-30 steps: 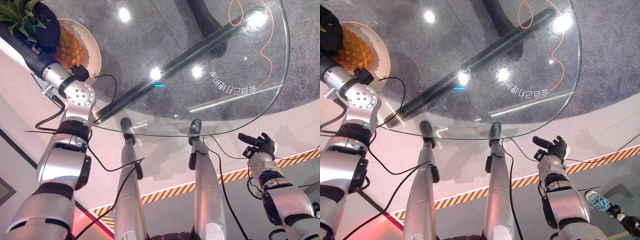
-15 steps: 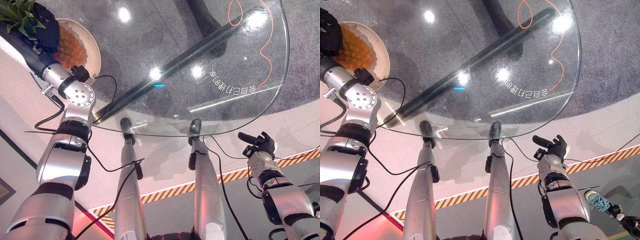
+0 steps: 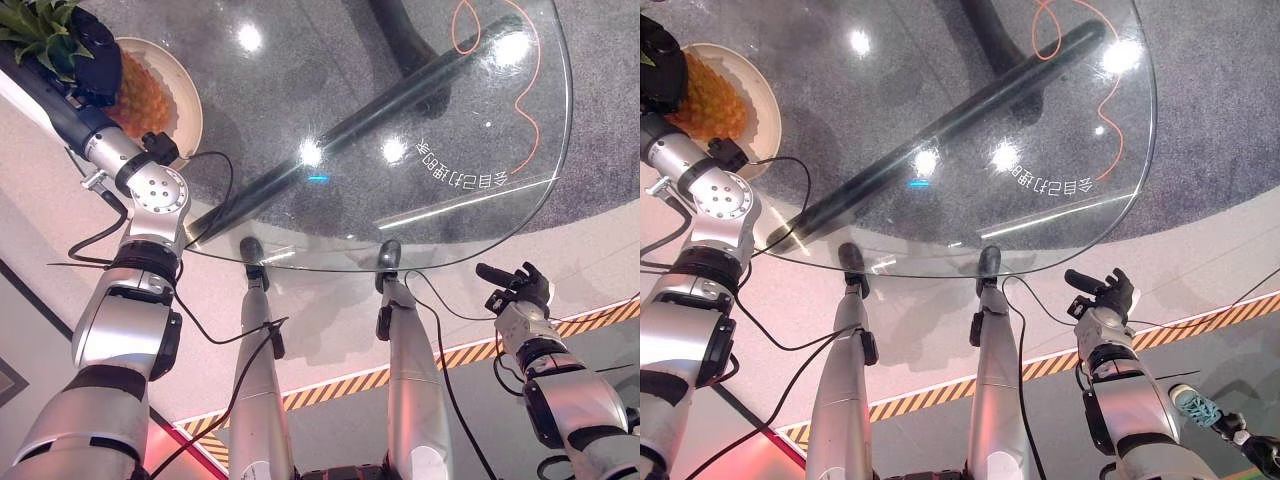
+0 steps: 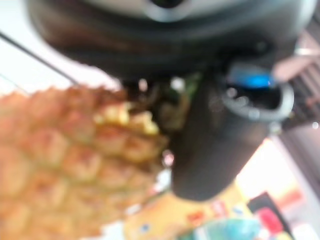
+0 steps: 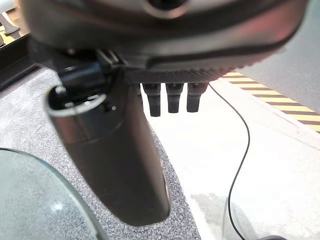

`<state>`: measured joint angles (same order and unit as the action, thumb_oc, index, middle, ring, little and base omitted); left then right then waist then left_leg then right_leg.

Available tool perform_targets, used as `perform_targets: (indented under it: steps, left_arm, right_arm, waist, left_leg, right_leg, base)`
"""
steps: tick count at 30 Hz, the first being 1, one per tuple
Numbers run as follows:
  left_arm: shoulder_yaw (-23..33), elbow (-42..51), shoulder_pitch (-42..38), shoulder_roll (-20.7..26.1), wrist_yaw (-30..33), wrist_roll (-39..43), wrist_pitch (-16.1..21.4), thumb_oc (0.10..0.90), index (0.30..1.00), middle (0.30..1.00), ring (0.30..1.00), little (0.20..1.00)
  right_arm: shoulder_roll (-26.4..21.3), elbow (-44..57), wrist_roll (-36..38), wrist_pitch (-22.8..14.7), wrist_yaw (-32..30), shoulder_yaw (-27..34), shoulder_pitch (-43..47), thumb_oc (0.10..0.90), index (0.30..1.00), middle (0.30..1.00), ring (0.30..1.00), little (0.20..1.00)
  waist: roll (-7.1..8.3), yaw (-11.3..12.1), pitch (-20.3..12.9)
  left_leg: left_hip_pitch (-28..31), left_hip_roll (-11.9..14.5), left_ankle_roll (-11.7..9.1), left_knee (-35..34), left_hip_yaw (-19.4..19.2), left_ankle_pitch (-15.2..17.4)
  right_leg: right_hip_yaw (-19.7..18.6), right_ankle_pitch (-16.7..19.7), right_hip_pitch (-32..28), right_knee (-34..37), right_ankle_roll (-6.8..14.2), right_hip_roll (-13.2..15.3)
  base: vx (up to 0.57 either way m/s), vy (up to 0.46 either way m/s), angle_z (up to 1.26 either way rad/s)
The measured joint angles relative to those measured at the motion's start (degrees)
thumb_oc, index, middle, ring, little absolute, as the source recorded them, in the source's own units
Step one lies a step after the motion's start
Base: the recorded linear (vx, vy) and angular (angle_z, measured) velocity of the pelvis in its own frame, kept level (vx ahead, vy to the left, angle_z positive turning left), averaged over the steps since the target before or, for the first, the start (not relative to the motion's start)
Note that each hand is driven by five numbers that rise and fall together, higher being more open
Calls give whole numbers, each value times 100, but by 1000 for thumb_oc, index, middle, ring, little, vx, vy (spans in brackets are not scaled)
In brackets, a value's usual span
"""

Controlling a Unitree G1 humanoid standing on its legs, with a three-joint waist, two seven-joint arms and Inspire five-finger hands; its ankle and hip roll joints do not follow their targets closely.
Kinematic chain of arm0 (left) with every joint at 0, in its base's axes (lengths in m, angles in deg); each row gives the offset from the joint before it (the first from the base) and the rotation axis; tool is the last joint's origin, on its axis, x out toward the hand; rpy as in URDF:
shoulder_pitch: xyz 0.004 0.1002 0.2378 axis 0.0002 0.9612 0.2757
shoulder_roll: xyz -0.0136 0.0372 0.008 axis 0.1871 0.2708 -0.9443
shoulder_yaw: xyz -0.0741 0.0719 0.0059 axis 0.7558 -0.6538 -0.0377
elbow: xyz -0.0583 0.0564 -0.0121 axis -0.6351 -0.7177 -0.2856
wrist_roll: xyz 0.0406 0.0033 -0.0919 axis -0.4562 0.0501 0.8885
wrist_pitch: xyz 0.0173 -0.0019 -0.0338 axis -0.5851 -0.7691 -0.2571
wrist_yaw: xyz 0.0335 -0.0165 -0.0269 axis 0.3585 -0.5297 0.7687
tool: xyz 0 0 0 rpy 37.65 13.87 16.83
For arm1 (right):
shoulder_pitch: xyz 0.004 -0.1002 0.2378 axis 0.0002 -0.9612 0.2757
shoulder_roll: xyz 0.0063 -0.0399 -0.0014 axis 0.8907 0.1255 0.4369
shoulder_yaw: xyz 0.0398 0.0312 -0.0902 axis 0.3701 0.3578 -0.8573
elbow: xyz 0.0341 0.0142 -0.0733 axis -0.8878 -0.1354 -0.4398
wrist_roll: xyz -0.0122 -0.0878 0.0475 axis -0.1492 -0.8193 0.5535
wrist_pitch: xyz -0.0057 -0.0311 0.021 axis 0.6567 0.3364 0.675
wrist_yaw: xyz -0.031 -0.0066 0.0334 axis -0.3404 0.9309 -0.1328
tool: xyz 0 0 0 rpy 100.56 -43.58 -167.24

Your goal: Pick up the fruit to the plate

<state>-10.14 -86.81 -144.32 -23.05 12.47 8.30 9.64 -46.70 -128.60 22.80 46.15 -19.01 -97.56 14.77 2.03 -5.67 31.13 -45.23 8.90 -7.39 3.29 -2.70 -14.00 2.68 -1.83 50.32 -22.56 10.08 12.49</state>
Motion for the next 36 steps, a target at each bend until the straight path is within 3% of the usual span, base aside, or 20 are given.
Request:
perform_targets:
  steps: [18,36]
  left_arm:
    - [9,66,126,-13,-142,14,261,800,900,900,900,900]
    - [5,413,321,-48,-139,10,424,800,900,900,900,900]
  right_arm:
    - [1,-3,7,-8,-1,-42,25,800,900,900,900,900]
    - [2,-9,7,-7,-25,-56,21,800,900,900,900,900]
  waist:
    - [12,104,1]
    - [31,249,4]
  left_leg:
    - [-3,33,-7,6,35,-4]
    - [-170,49,-23,105,218,4]
  right_leg:
    - [33,-23,-12,-25,-31,-31]
    - [192,-150,85,-229,-100,-28]
  base:
    - [0,-4,0]
    - [-1,-2,3]
